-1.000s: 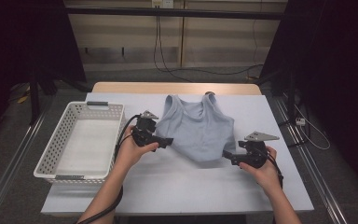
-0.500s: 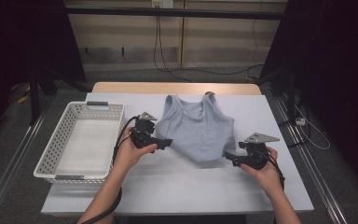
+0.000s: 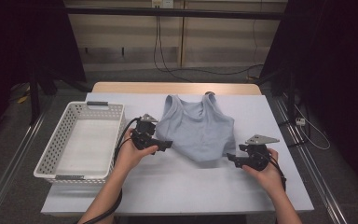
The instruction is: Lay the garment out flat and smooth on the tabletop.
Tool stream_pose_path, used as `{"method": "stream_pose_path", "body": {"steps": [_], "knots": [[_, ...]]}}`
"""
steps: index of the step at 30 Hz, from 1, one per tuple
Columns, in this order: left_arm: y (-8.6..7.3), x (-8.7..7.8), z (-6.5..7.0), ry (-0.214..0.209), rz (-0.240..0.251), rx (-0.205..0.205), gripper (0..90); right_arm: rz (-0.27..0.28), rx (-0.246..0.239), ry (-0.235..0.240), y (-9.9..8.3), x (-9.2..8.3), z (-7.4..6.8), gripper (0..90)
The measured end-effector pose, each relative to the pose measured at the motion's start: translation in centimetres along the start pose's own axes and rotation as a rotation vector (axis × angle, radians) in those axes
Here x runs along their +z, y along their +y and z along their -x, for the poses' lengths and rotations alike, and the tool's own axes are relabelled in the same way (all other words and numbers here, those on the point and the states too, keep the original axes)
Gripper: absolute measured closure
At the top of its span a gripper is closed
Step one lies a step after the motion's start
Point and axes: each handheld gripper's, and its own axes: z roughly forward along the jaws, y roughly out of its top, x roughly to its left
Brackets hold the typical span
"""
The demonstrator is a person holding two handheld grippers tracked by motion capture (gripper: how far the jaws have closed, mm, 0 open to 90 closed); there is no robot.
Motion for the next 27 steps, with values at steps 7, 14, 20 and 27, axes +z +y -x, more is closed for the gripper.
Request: {"method": "stream_pose_path", "body": {"steps": [7, 14, 20, 27], "knots": [[0.0, -0.1, 0.0, -0.001, 0.003, -0.003, 7.8, -0.047, -0.057, -0.025, -0.1, 1.0, -0.7, 46.1], [-0.2, 0.2, 0.1, -0.005, 0.001, -0.003, 7.8, -0.038, -0.061, -0.045, 0.1, 1.2, -0.9, 62.0], [-0.2, 0.2, 0.3, -0.006, 0.004, -0.001, 7.8, -0.035, -0.075, -0.051, 0.1, 1.2, -0.9, 80.2], [-0.5, 0.5, 0.2, -0.01, -0.002, -0.006, 7.8, -0.015, -0.032, -0.014, 0.5, 0.9, -0.7, 86.4]]}}
